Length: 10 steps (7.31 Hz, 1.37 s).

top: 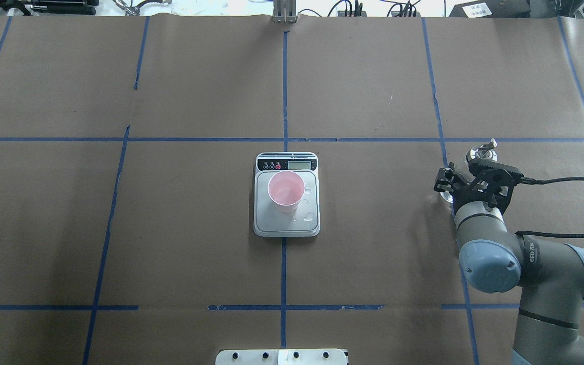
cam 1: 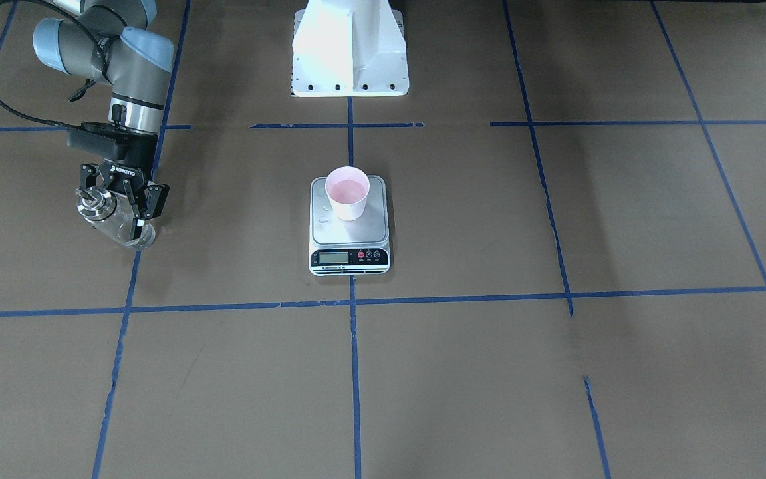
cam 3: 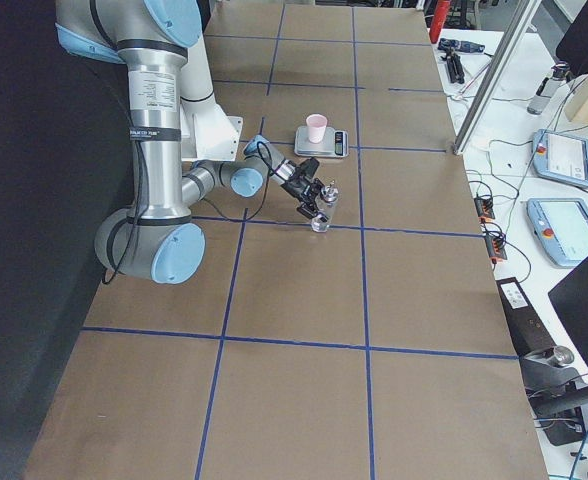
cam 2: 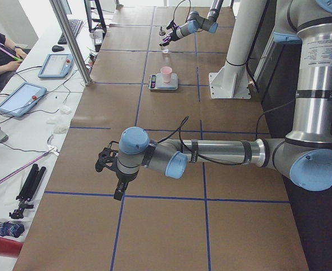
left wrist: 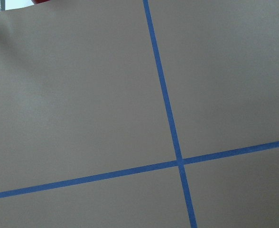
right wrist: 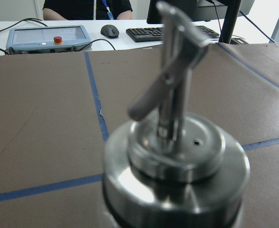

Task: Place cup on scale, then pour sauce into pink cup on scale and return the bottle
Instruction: 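Lower the glass bottle toward the table with the right gripper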

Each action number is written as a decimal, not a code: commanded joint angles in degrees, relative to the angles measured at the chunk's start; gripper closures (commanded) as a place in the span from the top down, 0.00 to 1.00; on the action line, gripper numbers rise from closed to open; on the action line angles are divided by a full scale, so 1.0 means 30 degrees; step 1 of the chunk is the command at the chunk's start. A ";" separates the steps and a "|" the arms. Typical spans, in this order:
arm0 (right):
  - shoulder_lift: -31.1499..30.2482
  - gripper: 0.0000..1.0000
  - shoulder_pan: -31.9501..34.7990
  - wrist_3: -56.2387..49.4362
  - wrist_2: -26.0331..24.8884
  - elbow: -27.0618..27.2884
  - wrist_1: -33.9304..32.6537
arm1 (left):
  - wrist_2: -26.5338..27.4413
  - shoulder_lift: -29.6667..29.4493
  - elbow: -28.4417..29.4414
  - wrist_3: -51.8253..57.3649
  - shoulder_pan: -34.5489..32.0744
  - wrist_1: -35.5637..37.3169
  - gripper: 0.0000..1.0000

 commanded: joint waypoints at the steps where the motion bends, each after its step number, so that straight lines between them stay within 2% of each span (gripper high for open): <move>1: 0.0013 0.39 -0.0029 -0.0040 0.0001 -0.0094 0.0000 | 0.0010 -0.0049 0.0000 0.0000 0.0000 0.0029 1.00; 2: 0.0013 0.41 -0.0030 -0.0069 0.0030 -0.0094 0.0000 | 0.0010 -0.0049 0.0000 0.0000 0.0000 0.0030 1.00; 4: 0.0013 0.58 -0.0001 -0.0069 0.0060 -0.0094 0.0000 | 0.0010 -0.0049 0.0000 0.0000 0.0000 0.0030 1.00; 5: 0.0013 0.59 -0.0029 -0.0069 0.0089 -0.0094 0.0000 | 0.0010 -0.0049 0.0000 0.0000 0.0000 0.0030 1.00; 6: 0.0042 0.70 -0.0030 -0.0069 0.0089 -0.0094 0.0000 | 0.0010 -0.0078 0.0000 0.0000 0.0000 0.0030 1.00; 7: 0.0043 0.76 -0.0030 -0.0069 0.0089 -0.0094 0.0000 | 0.0010 -0.0107 0.0000 0.0000 0.0000 0.0059 1.00; 9: 0.0043 0.82 -0.0030 -0.0069 0.0089 -0.0094 0.0000 | 0.0010 -0.0108 0.0000 0.0000 0.0000 0.0059 1.00; 10: 0.0043 1.00 -0.0030 -0.0069 0.0089 -0.0094 0.0000 | 0.0010 -0.0108 0.0000 0.0000 0.0000 0.0059 1.00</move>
